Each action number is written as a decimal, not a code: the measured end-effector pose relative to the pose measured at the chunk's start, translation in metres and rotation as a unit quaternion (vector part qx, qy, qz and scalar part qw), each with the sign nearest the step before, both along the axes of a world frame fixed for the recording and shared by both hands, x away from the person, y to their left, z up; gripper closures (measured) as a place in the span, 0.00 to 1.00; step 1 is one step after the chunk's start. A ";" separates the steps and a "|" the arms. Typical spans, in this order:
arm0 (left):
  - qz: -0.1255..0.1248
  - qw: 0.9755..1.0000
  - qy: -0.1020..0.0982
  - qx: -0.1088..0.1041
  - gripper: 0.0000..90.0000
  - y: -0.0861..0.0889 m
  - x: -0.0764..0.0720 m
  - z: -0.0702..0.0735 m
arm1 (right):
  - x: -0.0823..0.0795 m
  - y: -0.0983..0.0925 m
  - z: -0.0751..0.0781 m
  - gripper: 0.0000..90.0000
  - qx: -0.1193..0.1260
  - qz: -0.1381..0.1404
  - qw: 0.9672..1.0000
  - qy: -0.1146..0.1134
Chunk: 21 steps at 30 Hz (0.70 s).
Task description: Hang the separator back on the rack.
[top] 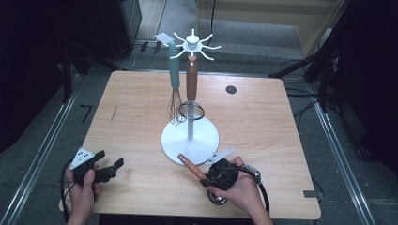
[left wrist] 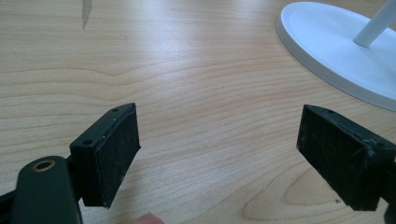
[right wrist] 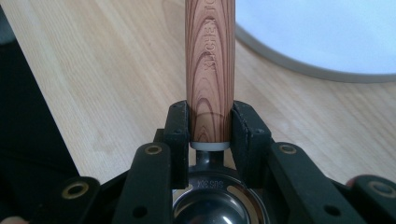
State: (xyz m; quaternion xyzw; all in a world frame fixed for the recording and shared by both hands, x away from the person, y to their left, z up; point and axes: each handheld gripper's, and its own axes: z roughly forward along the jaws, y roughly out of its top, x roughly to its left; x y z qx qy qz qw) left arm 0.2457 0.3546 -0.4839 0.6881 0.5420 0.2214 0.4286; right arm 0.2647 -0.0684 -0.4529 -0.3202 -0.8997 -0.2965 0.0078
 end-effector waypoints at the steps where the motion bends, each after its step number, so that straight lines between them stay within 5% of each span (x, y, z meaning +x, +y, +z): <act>1: 0.000 1.000 0.000 0.000 0.15 0.000 0.000 0.000 | 0.001 -0.003 0.000 0.79 0.006 -0.008 1.000 -0.006; 10: -0.003 1.000 -0.007 0.002 0.14 -0.001 -0.001 0.000 | 0.007 -0.019 0.001 0.79 0.037 -0.060 0.997 -0.041; 21: -0.004 1.000 -0.006 -0.002 0.12 0.001 -0.001 0.000 | 0.011 -0.041 0.007 0.79 0.080 -0.140 0.982 -0.096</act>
